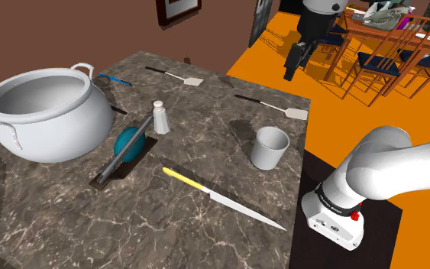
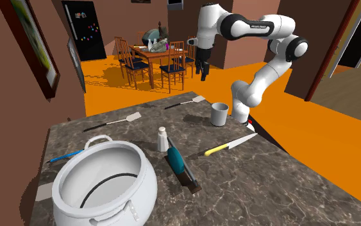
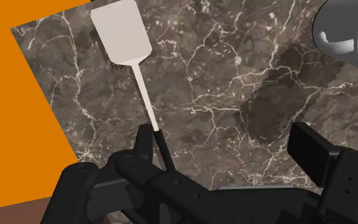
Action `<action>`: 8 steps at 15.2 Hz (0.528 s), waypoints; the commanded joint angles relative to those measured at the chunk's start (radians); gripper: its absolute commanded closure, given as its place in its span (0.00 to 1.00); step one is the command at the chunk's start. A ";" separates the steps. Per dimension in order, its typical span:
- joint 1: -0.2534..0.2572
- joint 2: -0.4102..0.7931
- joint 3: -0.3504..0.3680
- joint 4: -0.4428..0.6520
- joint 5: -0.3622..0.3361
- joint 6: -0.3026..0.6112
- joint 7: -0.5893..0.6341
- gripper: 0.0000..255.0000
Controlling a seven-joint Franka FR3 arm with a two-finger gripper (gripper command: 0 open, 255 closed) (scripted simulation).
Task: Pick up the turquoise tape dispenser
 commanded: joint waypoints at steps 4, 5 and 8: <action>0.007 -0.010 0.076 -0.026 0.056 0.025 0.116 0.00; 0.008 -0.009 0.102 -0.032 0.075 0.035 0.155 0.00; 0.012 0.003 0.182 -0.039 0.128 0.067 0.271 0.00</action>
